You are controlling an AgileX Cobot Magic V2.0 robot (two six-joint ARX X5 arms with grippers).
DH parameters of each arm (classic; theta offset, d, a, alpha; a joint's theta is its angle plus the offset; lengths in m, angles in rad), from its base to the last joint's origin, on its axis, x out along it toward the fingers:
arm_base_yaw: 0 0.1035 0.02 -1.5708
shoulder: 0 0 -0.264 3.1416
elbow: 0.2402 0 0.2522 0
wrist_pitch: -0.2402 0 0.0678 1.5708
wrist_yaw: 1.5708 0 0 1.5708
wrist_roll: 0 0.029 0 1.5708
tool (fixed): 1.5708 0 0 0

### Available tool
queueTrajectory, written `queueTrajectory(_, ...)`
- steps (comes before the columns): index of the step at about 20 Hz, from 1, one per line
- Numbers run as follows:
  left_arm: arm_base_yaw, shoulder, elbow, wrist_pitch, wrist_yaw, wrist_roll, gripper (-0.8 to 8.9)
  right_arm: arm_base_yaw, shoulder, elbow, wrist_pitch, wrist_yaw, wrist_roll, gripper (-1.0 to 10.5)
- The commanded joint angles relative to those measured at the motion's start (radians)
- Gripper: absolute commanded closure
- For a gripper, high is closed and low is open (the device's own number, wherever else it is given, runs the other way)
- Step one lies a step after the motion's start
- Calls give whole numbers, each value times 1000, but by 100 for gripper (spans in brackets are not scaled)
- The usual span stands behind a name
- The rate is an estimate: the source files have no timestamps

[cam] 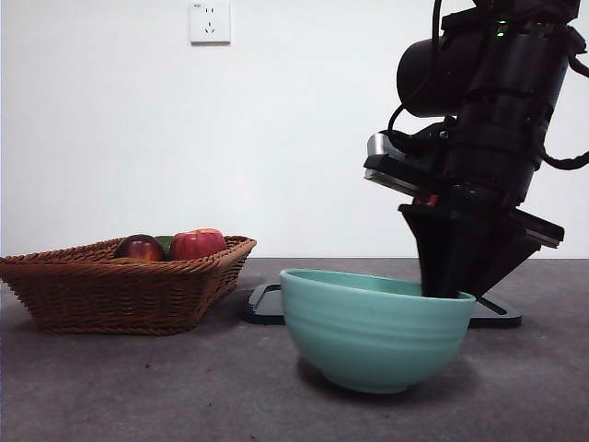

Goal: Pick up the wifruite, put it on the bowl, pick up the plate, put it on desk

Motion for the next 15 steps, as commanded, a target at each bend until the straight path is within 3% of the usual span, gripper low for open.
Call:
queueTrajectory(1, -6, 5, 9, 10, 2, -3, 158, 10, 16, 7, 6, 0, 22, 716)
queueTrajectory(9, -6, 5, 9, 8, 2, -2, 158, 10, -37, 97, -112, 38, 12, 395)
queueTrajectory(15, -6, 6, 9, 9, 2, -2, 158, 11, -353, 98, -265, 84, 1, 394)
